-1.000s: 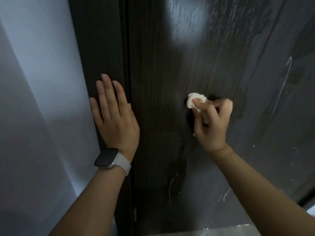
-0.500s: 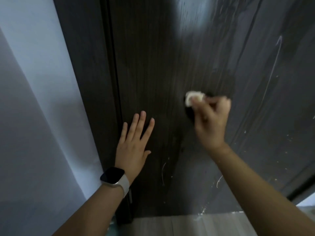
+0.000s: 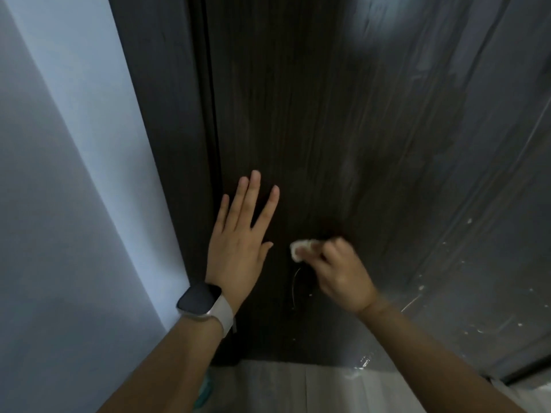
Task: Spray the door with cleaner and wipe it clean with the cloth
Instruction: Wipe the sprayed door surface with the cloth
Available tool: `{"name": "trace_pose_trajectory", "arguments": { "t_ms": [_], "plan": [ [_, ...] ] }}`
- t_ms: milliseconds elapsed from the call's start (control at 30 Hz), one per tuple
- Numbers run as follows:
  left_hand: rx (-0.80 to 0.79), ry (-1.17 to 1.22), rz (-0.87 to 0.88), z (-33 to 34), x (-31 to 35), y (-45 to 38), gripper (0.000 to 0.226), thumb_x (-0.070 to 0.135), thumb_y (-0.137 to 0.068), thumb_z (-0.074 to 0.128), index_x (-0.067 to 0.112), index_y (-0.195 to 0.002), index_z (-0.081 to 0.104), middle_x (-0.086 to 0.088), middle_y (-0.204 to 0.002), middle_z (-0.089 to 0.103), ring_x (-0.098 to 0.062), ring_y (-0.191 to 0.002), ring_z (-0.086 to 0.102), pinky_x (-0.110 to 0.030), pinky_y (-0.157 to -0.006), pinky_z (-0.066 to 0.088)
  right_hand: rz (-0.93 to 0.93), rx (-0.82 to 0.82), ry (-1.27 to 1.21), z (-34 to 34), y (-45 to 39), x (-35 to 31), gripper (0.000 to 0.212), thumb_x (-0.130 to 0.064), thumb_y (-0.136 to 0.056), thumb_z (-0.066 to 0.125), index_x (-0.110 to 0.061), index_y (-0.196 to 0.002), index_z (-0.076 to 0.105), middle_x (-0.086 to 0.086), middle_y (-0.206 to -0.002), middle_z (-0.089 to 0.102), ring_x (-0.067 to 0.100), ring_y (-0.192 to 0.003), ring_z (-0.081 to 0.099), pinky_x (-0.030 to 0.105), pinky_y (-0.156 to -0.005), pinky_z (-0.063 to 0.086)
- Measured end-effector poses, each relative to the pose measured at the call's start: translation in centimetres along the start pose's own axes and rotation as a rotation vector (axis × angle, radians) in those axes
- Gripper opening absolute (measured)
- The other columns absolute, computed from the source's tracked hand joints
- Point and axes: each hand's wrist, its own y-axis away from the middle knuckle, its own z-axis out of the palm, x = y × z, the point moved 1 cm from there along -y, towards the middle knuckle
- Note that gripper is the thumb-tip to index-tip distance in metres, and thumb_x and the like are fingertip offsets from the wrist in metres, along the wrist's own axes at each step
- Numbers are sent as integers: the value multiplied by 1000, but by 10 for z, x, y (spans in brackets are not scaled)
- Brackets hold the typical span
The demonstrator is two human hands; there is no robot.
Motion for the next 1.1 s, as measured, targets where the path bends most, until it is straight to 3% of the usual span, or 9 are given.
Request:
{"name": "trace_pose_trajectory", "arguments": {
  "t_ms": [133,200,433,533,667,800,933,1000,1100],
  "plan": [
    [-8,180,-242,39,9,59,116,29,-75,81,33,-155,-2,-1,-163,-15,-21,-150,-9,-51,-116,10,125,325,40,-37,-46,25,30,1,-91,53,-3,-117,66,9,-97,41,24,-79,39,23,-76,28],
    [-33,228,-310,63,14,82,120,30,-73,82,34,-154,-6,-2,-163,-15,-23,-150,-7,-53,-116,10,168,380,44,-26,-42,21,29,3,-89,57,-4,-115,67,9,-99,42,24,-80,40,19,-81,26],
    [-30,235,-328,99,22,96,129,25,-66,87,29,-154,-7,-6,-161,-21,-25,-149,-14,-54,-111,21,42,12,3,36,26,-13,31,-10,-100,35,-7,-126,50,9,-104,43,23,-79,40,35,-69,37],
    [-12,230,-346,104,22,96,129,22,-66,87,30,-154,-8,-3,-160,-23,-23,-148,-17,-54,-110,23,161,210,7,12,1,-7,31,-3,-94,53,-10,-124,56,12,-97,55,24,-78,47,32,-69,36],
    [10,249,-349,107,21,96,125,20,-66,87,30,-154,-1,1,-160,-24,-20,-148,-17,-54,-109,24,271,455,27,5,-13,-6,32,5,-85,65,-8,-115,62,7,-96,45,24,-79,41,18,-79,28],
    [3,235,-317,105,19,96,125,23,-69,85,33,-154,-6,2,-160,-24,-20,-148,-17,-54,-108,20,198,195,6,57,36,-35,30,-5,-93,49,-7,-122,57,8,-101,43,24,-75,38,32,-69,33],
    [-8,228,-323,102,19,95,121,23,-72,82,33,-154,-6,0,-160,-21,-21,-149,-15,-50,-111,16,195,-7,-7,75,62,-51,29,-8,-89,52,-3,-113,69,5,-97,40,21,-75,35,31,-65,31],
    [-9,227,-323,101,19,96,117,20,-75,80,33,-154,-4,-2,-161,-17,-23,-149,-11,-50,-113,15,209,67,1,60,46,-48,29,-8,-91,51,-5,-117,64,7,-94,41,22,-75,37,31,-65,30],
    [3,210,-311,99,17,96,111,18,-78,78,33,-154,-2,-3,-161,-15,-24,-149,-9,-50,-113,14,365,358,7,32,14,-27,25,4,-85,61,-1,-107,72,14,-85,51,25,-73,43,29,-69,30]
  ]
}}
